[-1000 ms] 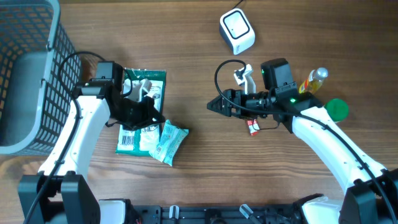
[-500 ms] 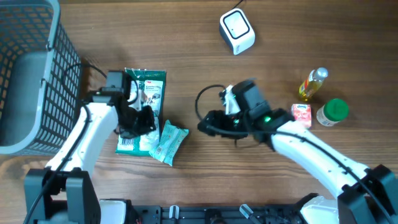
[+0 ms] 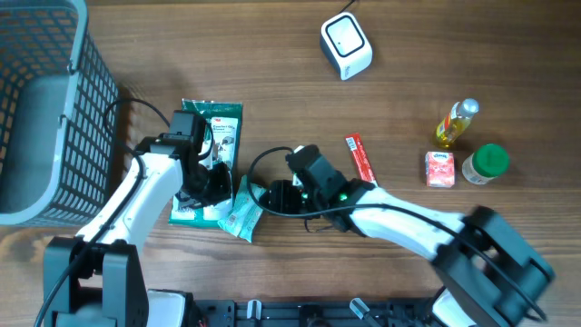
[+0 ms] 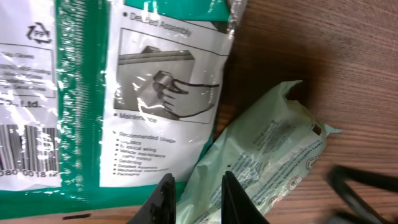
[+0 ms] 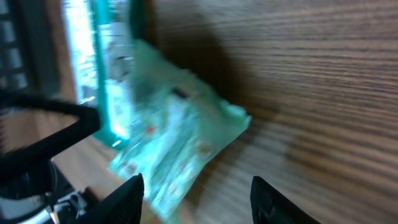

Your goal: Scan the item barcode

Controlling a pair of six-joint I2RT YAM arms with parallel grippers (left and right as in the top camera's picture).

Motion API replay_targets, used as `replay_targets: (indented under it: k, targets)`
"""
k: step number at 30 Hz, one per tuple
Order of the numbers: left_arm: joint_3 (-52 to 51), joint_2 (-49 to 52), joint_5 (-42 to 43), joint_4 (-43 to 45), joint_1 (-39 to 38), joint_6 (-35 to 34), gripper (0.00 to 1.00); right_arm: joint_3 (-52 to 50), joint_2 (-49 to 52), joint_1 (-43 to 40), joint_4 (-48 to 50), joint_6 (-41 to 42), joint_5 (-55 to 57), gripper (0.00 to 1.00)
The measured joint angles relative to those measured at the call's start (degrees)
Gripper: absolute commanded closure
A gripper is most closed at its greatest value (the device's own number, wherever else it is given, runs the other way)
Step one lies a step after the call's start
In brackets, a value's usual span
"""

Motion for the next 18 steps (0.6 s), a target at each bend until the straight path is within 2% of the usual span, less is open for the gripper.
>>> replay_targets:
  k: [5, 7, 12, 14, 17, 18]
  targets:
    - [-0.07, 0.07, 0.00, 0.46, -1.07, -0.04, 0.84, -0.26, 4.55, -0.02, 6.95, 2.14, -0.48, 0.45]
    - [-0.07, 0.07, 0.00, 0.76, -1.07, -0.04, 0.84, -0.33, 6.54, -0.02, 11.67, 2.51, -1.05, 0.48]
    - [-0.07, 0.07, -0.02, 0.87, -1.07, -0.07, 0.84, -0.31, 8.55, -0.02, 15.69, 4.37, -1.49, 0.55]
    - [-0.07, 0.07, -0.02, 0.90, -1.07, -0.07, 0.84, -0.31, 8.90, -0.02, 15.98, 5.55, -1.36, 0.64]
    - [-0.07, 0.07, -0.02, 1.11, -1.07, -0.07, 0.84, -0.22, 9.46, -0.02, 16.02, 6.38, -1.01, 0.90]
    - [-0.07, 0.07, -0.02, 1.09, -1.07, -0.07, 0.84, -0.15, 9.68, -0.02, 15.69, 7.10, -0.72, 0.96]
